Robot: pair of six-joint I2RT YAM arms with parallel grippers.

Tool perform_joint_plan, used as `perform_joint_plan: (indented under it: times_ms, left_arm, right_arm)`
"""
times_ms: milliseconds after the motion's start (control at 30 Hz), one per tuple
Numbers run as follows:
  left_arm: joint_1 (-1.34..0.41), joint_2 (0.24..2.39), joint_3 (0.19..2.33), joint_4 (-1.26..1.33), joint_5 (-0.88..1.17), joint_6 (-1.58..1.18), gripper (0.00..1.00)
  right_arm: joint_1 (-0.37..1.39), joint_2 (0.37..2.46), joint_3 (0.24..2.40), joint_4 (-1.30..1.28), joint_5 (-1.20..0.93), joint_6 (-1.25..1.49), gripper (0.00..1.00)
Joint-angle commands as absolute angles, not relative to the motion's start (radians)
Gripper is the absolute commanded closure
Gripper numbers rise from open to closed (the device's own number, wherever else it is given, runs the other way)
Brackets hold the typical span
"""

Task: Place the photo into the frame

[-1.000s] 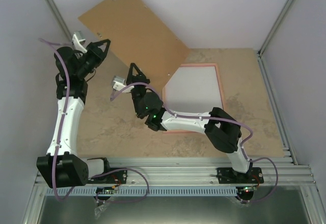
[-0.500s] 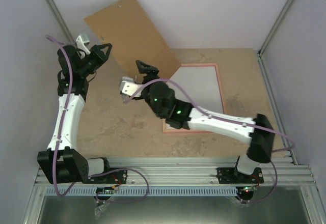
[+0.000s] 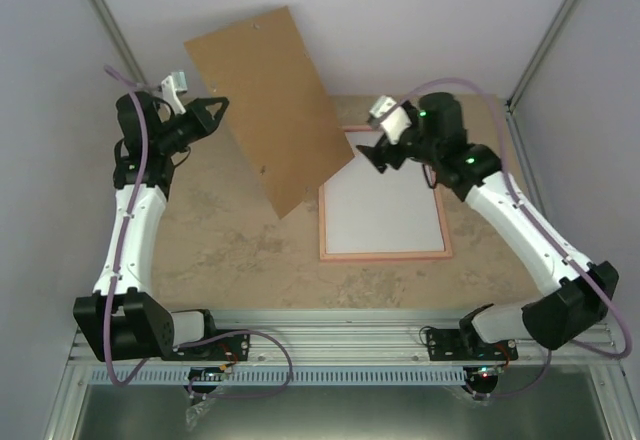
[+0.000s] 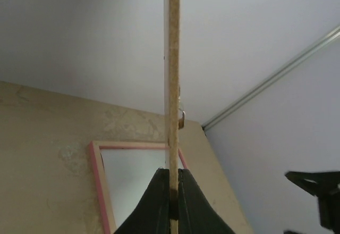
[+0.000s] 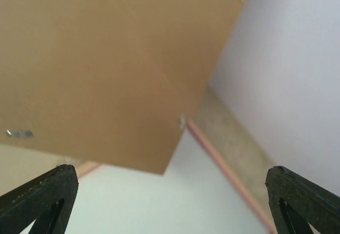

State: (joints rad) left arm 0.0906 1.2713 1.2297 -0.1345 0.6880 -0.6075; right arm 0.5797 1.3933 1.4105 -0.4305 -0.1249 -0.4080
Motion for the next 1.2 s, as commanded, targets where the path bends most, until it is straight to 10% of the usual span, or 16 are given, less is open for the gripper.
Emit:
perform_joint_plan:
  times_ms: [0, 400, 1167]
  left_arm:
    - [0.093, 1.26, 1.218, -0.102, 0.811, -0.548, 1.0]
    - [0.093, 1.309, 1.14, -0.08, 0.996, -0.536, 1.0]
    - [0.093, 1.326, 1.069, 0.032, 1.109, -0.629, 1.0]
  right_arm:
    - [0.349, 1.364, 1.343, -0.622, -0.459, -0.314, 0.04]
    - [-0.193, 1.726, 1.358, -0.833, -0.752, -0.426, 0.22]
    - [-0.205, 2.073, 1.41, -0.698, -0.7, -0.357, 0.37]
